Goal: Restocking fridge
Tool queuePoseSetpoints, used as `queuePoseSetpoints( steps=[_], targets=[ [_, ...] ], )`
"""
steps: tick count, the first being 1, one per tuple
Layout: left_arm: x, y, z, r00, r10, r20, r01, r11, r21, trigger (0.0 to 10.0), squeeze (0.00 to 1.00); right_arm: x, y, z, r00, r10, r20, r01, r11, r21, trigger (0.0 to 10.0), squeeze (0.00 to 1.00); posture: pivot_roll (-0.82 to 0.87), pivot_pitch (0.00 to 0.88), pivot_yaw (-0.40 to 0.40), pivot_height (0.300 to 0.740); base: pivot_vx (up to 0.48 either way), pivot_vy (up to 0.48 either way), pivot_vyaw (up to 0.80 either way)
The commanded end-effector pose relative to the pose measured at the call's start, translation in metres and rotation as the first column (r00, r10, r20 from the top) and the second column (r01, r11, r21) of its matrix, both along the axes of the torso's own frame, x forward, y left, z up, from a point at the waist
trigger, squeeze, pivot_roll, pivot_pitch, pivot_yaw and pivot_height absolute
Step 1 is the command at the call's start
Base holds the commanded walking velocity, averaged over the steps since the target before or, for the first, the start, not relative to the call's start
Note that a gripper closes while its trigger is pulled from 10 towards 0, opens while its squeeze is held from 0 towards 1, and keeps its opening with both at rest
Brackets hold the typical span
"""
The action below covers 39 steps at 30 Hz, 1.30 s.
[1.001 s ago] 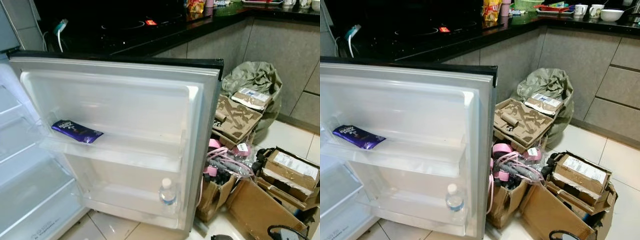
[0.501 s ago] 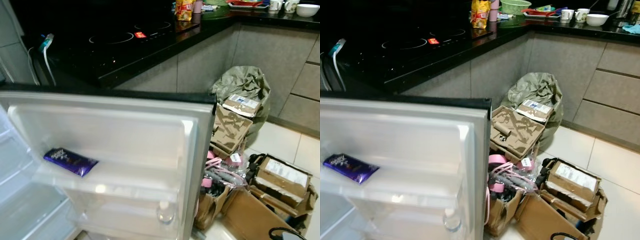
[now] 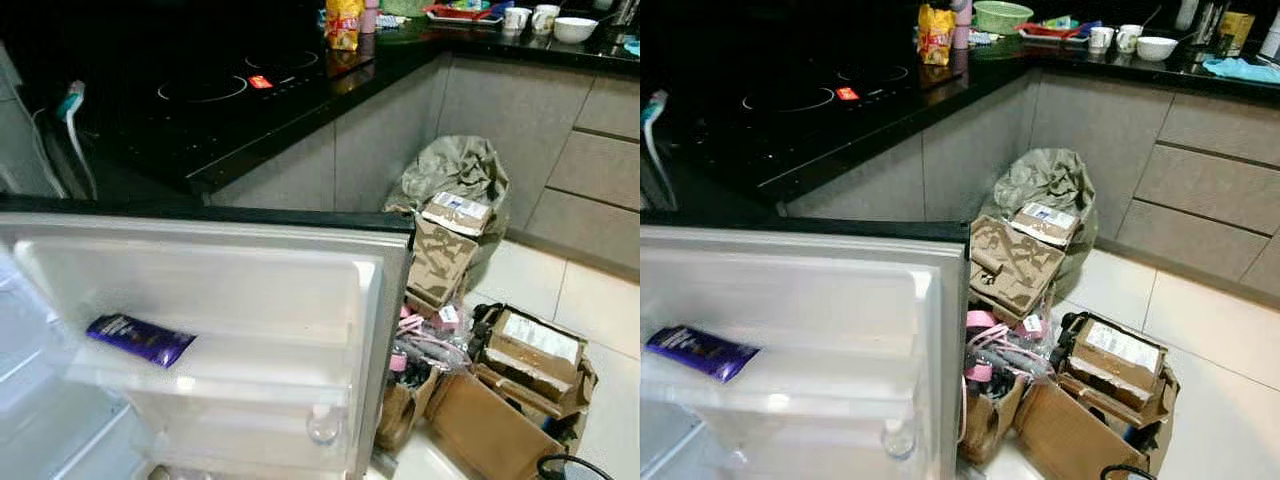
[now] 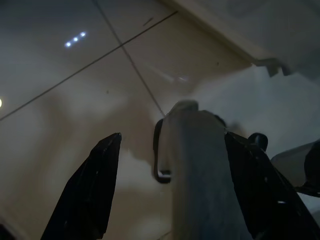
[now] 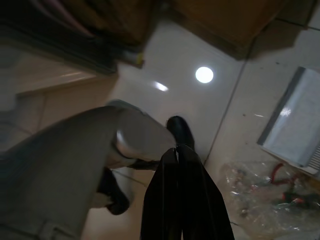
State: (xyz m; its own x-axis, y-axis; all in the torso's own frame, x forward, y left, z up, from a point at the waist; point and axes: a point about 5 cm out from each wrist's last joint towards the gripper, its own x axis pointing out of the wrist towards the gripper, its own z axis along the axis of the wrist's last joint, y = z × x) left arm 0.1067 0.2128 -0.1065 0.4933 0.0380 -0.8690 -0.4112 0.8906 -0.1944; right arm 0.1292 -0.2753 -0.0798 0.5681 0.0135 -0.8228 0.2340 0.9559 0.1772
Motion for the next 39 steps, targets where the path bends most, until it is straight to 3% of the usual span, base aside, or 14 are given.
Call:
queuePoseSetpoints(
  steps=[1,17,27,31,39],
  targets=[
    [-0.0021,-0.0022,-0.0012,1.0,-0.014,-0.016,0.014,1.0,0.002,10.0,0.0,0.0026,-0.0023,0.0022,1.0,-0.014,0.022,0.014,1.0,0.014,10.0,0.0,-0.13,0.0,0.007,0.683,0.0,0.0,0.0],
    [-0.0043,-0.0023,-0.0018,0.999,-0.037,-0.03,0.037,0.999,0.012,10.0,0.0,0.0032,-0.0002,0.002,1.0,-0.004,0.025,0.003,0.999,0.035,10.0,0.0,-0.13,0.0,0.007,0.74,0.0,0.0,0.0],
    [-0.0056,-0.0028,-0.0022,0.995,-0.091,-0.041,0.093,0.995,0.037,10.0,0.0,0.0047,-0.0005,0.0027,1.0,-0.002,0.031,0.001,1.0,0.027,10.0,0.0,-0.14,0.0,0.008,0.74,0.0,0.0,0.0],
    [-0.0051,-0.0027,-0.0019,0.986,-0.158,-0.046,0.161,0.984,0.07,10.0,0.0,0.0065,-0.0003,0.0031,0.999,0.003,0.033,-0.004,1.0,0.019,10.0,0.0,-0.14,0.0,0.008,0.74,0.0,0.0,0.0],
    [-0.0063,-0.0023,-0.0022,0.984,-0.168,-0.058,0.173,0.98,0.099,10.0,0.0,0.0063,0.0002,0.0018,1.0,-0.017,0.019,0.017,1.0,-0.008,10.0,0.0,-0.14,0.0,0.008,0.74,0.0,0.0,0.0]
  ],
)
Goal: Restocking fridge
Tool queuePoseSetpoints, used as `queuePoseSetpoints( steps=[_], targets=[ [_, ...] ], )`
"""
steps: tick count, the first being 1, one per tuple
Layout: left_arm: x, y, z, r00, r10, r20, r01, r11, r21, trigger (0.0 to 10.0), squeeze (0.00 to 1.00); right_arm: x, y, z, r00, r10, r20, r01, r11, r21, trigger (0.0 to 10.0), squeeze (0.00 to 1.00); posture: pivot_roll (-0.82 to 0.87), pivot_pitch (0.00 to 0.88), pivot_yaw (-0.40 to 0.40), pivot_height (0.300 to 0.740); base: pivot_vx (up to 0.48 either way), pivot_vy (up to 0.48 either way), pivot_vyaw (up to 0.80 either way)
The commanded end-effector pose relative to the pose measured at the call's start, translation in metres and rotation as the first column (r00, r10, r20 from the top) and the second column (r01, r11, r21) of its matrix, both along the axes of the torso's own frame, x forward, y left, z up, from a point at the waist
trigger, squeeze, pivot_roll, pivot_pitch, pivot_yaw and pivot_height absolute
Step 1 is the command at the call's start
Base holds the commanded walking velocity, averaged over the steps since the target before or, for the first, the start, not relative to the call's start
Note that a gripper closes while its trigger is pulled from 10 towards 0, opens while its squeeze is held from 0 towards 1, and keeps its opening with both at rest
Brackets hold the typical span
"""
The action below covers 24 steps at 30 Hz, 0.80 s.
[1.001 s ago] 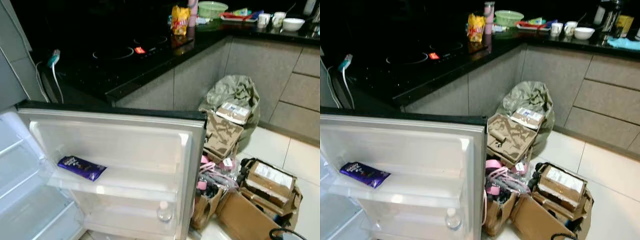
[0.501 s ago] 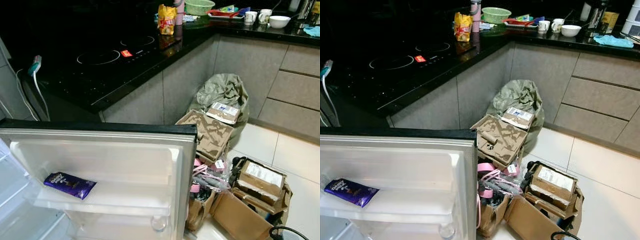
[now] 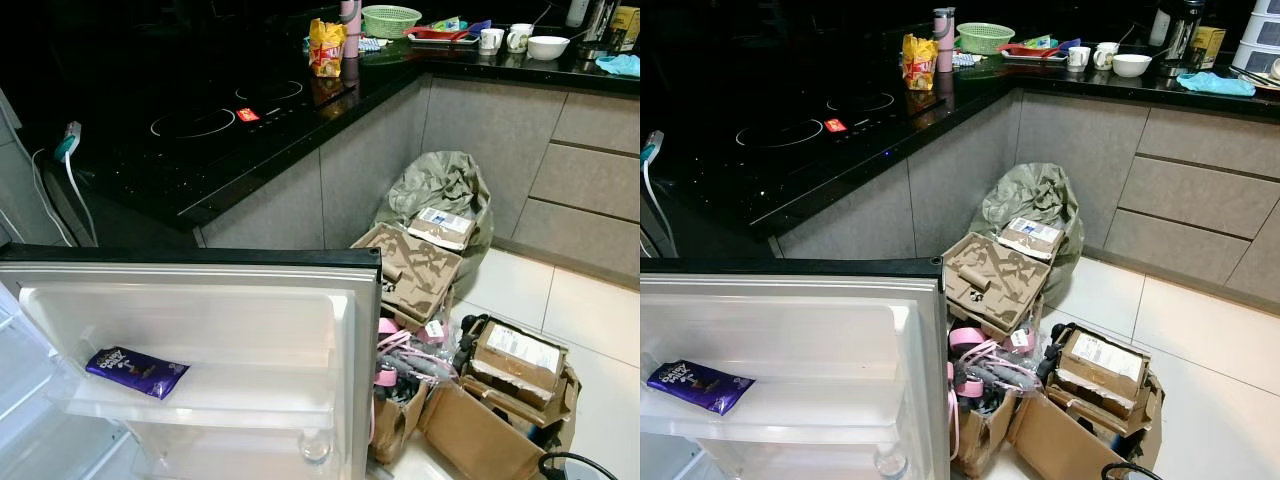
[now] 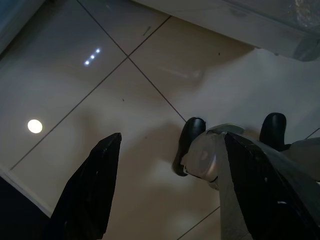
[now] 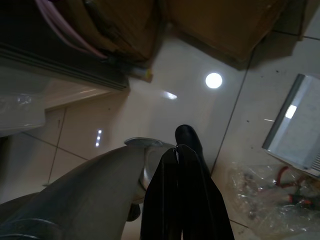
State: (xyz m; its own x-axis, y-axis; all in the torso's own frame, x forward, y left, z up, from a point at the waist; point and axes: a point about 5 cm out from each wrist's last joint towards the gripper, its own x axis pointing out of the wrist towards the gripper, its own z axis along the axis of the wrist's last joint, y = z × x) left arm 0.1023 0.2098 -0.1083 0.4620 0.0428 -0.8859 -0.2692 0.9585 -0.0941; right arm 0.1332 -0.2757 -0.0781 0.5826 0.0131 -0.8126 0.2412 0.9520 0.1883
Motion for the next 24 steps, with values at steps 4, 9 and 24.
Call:
queuePoseSetpoints(
  steps=[4,9,24],
  targets=[
    [-0.0002,-0.0006,0.0,1.0,-0.016,0.004,0.016,1.0,0.015,10.0,0.0,0.0026,0.0006,-0.0005,1.0,0.014,-0.013,-0.015,0.997,-0.081,10.0,0.0,-0.13,0.0,0.011,0.74,0.0,0.0,0.0],
    [0.0004,0.0001,0.0004,1.0,-0.022,0.008,0.022,0.999,0.025,10.0,0.0,0.002,-0.0002,-0.0012,0.999,0.018,-0.03,-0.022,0.991,-0.135,10.0,0.0,-0.13,0.0,0.015,0.74,0.0,0.0,0.0],
    [0.0037,-0.0009,0.0012,1.0,0.002,0.028,-0.002,1.0,0.027,10.0,0.0,-0.0045,0.0015,-0.0049,0.997,0.021,-0.07,-0.035,0.979,-0.201,10.0,0.0,-0.12,0.0,0.008,0.74,0.0,0.0,0.0]
  ],
)
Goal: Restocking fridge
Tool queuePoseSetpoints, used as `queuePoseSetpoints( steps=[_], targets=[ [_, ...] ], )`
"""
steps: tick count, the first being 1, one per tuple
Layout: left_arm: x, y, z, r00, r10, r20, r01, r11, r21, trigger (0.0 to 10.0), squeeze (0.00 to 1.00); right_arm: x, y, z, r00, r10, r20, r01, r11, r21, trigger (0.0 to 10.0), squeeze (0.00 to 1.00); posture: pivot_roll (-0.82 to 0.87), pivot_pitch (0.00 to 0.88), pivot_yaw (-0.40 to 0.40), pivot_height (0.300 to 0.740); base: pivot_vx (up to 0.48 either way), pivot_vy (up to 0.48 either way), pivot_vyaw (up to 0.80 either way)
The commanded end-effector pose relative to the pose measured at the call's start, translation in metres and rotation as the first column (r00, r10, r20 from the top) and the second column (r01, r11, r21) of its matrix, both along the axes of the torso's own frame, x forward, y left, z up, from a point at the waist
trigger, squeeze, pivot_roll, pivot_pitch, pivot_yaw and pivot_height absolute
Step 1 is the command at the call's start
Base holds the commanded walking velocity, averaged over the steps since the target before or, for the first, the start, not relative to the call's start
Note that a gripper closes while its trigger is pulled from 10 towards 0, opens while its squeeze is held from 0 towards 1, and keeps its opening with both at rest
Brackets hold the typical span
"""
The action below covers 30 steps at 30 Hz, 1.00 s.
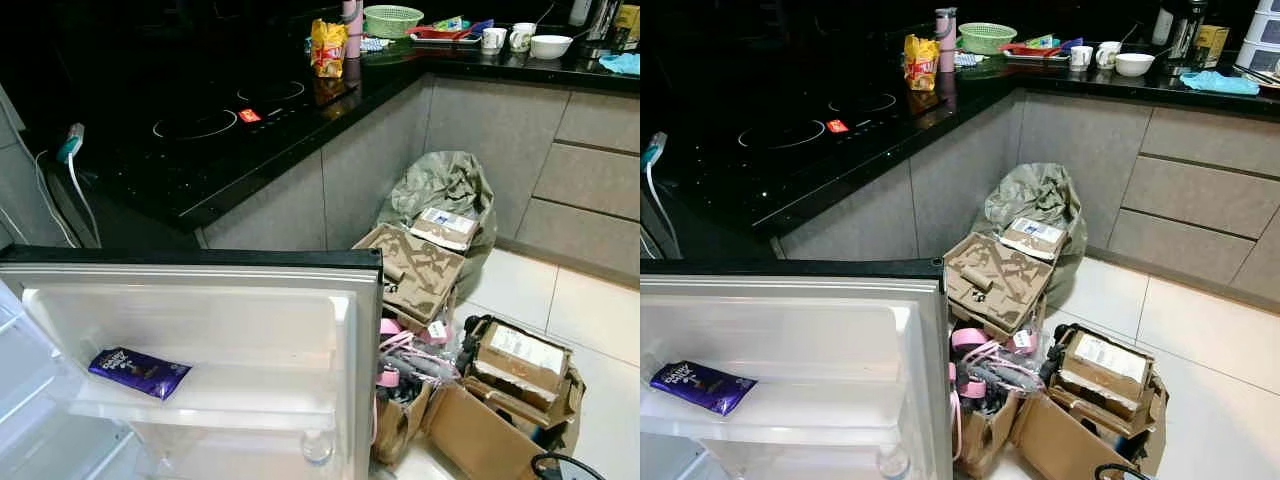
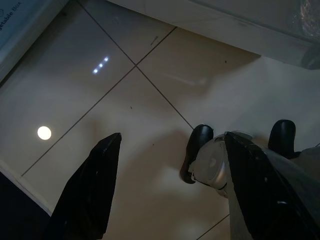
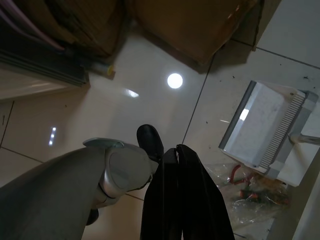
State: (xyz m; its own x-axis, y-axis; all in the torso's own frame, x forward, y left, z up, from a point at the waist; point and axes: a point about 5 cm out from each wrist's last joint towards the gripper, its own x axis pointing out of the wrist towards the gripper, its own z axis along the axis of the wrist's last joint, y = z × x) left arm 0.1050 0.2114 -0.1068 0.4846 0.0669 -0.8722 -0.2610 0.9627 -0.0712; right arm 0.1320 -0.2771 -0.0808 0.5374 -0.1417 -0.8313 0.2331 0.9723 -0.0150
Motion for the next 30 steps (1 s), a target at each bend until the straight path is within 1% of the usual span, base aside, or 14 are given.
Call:
queuePoseSetpoints(
  steps=[1,6,7,8,9,10,13,17,20,22,25,26,27,30],
  targets=[
    [0.001,-0.002,0.0,1.0,0.008,0.002,-0.008,1.0,-0.004,10.0,0.0,-0.003,0.003,-0.002,1.0,0.014,-0.013,-0.014,1.0,-0.007,10.0,0.0,-0.12,0.0,0.008,0.74,0.0,0.0,0.0],
    [0.003,-0.001,0.001,1.0,0.01,0.014,-0.01,1.0,-0.004,10.0,0.0,-0.005,0.003,-0.003,1.0,0.012,-0.015,-0.012,1.0,-0.008,10.0,0.0,-0.11,0.0,0.017,0.74,0.0,0.0,0.0],
    [0.003,0.004,0.002,1.0,0.003,0.015,-0.003,1.0,0.014,10.0,0.0,-0.007,0.002,-0.003,1.0,0.006,-0.013,-0.006,1.0,-0.006,10.0,0.0,-0.1,0.004,0.024,0.74,0.0,0.0,0.0],
    [0.003,0.004,0.002,1.0,0.003,0.015,-0.003,1.0,0.014,10.0,0.0,-0.007,0.002,-0.003,1.0,0.006,-0.013,-0.006,1.0,-0.006,10.0,0.0,-0.1,0.004,0.024,0.74,0.0,0.0,0.0],
    [0.002,0.01,0.003,1.0,0.004,0.015,-0.005,0.999,0.035,10.0,0.0,-0.01,0.003,-0.004,1.0,0.004,-0.015,-0.004,1.0,-0.004,10.0,0.0,-0.09,0.0,0.028,0.74,0.0,0.0,0.0],
    [0.002,0.01,0.003,1.0,0.004,0.015,-0.005,0.999,0.035,10.0,0.0,-0.01,0.003,-0.004,1.0,0.004,-0.015,-0.004,1.0,-0.004,10.0,0.0,-0.09,0.0,0.028,0.74,0.0,0.0,0.0],
    [-0.005,0.031,0.006,0.998,0.058,0.017,-0.06,0.995,0.084,10.0,0.0,-0.019,0.008,-0.009,0.999,-0.005,-0.037,0.005,1.0,0.011,10.0,0.0,-0.07,0.0,0.03,0.74,0.0,0.0,0.0],
    [-0.011,0.041,0.007,0.995,0.1,0.015,-0.101,0.989,0.104,10.0,0.0,-0.022,0.01,-0.01,0.999,0.012,-0.051,-0.011,1.0,0.011,10.0,0.0,-0.07,0.0,0.025,0.74,0.0,0.0,0.0],
    [-0.016,0.042,0.006,0.994,0.112,0.005,-0.112,0.988,0.109,10.0,0.0,-0.017,0.008,-0.008,0.999,0.031,-0.038,-0.031,0.999,0.01,10.0,0.0,-0.07,0.0,0.032,0.74,0.0,0.0,0.0],
    [-0.023,0.042,0.005,0.993,0.118,-0.022,-0.115,0.987,0.112,10.0,0.0,-0.01,0.001,-0.004,1.0,0.004,-0.021,-0.004,1.0,-0.015,10.0,0.0,-0.06,0.0,0.041,0.74,0.0,0.0,0.0],
    [-0.026,0.041,0.004,0.993,0.115,-0.028,-0.112,0.989,0.094,10.0,0.0,-0.003,-0.001,-0.001,1.0,-0.022,0.005,0.022,1.0,-0.008,10.0,0.0,-0.06,0.0,0.033,0.74,0.0,0.0,0.0],
    [-0.026,0.041,0.004,0.993,0.115,-0.028,-0.112,0.989,0.094,10.0,0.0,-0.003,-0.001,-0.001,1.0,-0.022,0.005,0.022,1.0,-0.008,10.0,0.0,-0.06,0.0,0.033,0.74,0.0,0.0,0.0],
    [-0.025,0.04,0.004,0.996,0.086,-0.028,-0.083,0.992,0.091,10.0,0.0,0.001,0.002,0.0,1.0,-0.003,0.011,0.003,1.0,-0.011,10.0,0.0,-0.07,0.0,0.041,0.74,0.0,0.0,0.0],
    [-0.018,0.04,0.005,0.997,0.081,-0.013,-0.08,0.994,0.079,10.0,0.0,0.006,0.008,0.0,0.999,-0.014,0.032,0.014,1.0,0.005,10.0,0.0,-0.07,0.0,0.033,0.74,0.0,0.0,0.0]
  ],
)
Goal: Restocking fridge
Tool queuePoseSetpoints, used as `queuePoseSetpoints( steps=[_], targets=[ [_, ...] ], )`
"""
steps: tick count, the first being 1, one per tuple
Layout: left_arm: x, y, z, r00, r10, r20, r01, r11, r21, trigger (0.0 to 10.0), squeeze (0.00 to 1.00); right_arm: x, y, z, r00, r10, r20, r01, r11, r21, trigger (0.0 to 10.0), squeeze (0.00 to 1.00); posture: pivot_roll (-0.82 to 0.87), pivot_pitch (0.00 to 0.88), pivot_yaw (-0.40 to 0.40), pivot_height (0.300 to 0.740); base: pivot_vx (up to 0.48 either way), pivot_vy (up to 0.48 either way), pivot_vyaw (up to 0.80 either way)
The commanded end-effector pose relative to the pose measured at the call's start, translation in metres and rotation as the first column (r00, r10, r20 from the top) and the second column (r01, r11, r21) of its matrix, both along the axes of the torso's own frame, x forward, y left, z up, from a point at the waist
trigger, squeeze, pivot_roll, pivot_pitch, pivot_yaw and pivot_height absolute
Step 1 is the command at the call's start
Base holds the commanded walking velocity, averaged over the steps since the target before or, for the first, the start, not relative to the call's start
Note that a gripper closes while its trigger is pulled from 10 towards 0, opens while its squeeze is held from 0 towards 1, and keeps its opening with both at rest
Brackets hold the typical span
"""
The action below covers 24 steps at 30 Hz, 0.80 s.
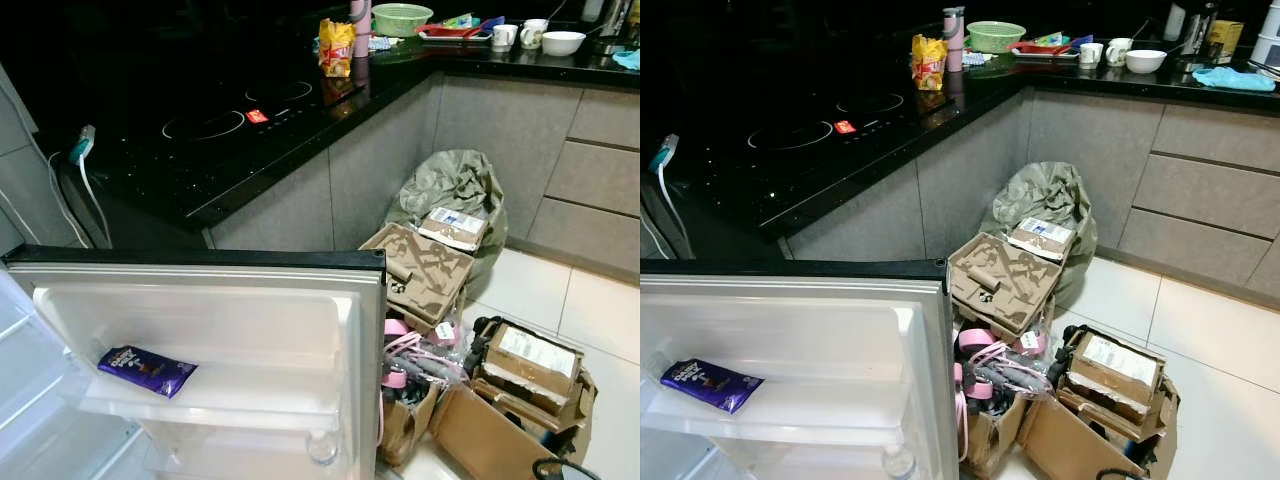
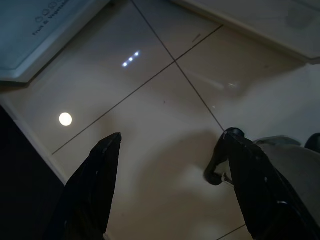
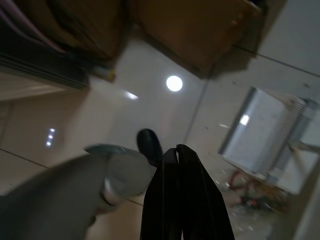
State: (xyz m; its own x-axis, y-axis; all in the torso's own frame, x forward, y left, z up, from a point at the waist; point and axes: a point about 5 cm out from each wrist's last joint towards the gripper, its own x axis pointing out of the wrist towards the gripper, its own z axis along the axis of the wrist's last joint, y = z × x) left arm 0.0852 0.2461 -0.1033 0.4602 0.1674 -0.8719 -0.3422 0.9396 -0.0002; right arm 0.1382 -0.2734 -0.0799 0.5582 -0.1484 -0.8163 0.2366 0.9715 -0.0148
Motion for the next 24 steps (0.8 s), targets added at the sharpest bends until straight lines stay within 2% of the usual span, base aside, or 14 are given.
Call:
queuePoseSetpoints(
  steps=[1,5,7,11,12,13,15,24],
  targets=[
    [0.008,0.007,0.004,1.0,0.008,0.022,-0.007,1.0,-0.001,10.0,0.0,0.0,0.011,-0.004,1.0,0.021,-0.002,-0.021,1.0,0.023,10.0,0.0,-0.07,0.0,0.026,0.74,0.0,0.0,0.0],
    [0.016,0.006,0.005,0.999,0.017,0.044,-0.016,1.0,-0.01,10.0,0.0,-0.004,0.017,-0.007,0.998,0.061,-0.026,-0.06,0.998,0.023,10.0,0.0,-0.09,0.0,0.022,0.74,0.0,0.0,0.0],
    [0.026,-0.003,0.006,0.997,0.028,0.079,-0.024,0.998,-0.055,10.0,0.0,-0.002,0.021,-0.007,0.996,0.084,-0.027,-0.083,0.996,0.031,10.0,0.0,-0.1,0.0,0.023,0.74,0.0,0.0,0.0],
    [0.028,-0.007,0.005,0.997,0.025,0.079,-0.02,0.998,-0.061,10.0,0.0,0.0,0.022,-0.006,0.995,0.097,-0.015,-0.096,0.994,0.054,10.0,0.0,-0.1,0.0,0.024,0.74,0.0,0.0,0.0],
    [0.028,-0.01,0.004,0.997,0.029,0.076,-0.024,0.997,-0.071,10.0,0.0,0.0,0.022,-0.006,0.995,0.096,-0.005,-0.095,0.992,0.084,10.0,0.0,-0.11,0.0,0.034,0.74,0.0,0.0,0.0],
    [0.025,-0.018,0.001,0.998,0.024,0.055,-0.018,0.995,-0.095,10.0,0.0,0.0,0.023,-0.006,0.997,0.082,0.01,-0.083,0.989,0.126,10.0,0.0,-0.1,0.0,0.041,0.74,0.0,0.0,0.71],
    [0.024,-0.02,0.0,0.999,0.013,0.048,-0.009,0.995,-0.101,10.0,0.0,0.001,0.023,-0.006,0.997,0.074,0.014,-0.075,0.987,0.139,10.0,0.0,-0.1,0.0,0.038,0.74,0.0,0.0,0.71],
    [0.023,-0.019,0.0,0.999,0.006,0.041,-0.001,0.995,-0.101,10.0,0.0,0.005,0.034,-0.008,0.996,0.089,0.015,-0.09,0.982,0.164,10.0,0.0,-0.09,0.0,0.034,0.74,0.0,0.0,0.71]
  ],
)
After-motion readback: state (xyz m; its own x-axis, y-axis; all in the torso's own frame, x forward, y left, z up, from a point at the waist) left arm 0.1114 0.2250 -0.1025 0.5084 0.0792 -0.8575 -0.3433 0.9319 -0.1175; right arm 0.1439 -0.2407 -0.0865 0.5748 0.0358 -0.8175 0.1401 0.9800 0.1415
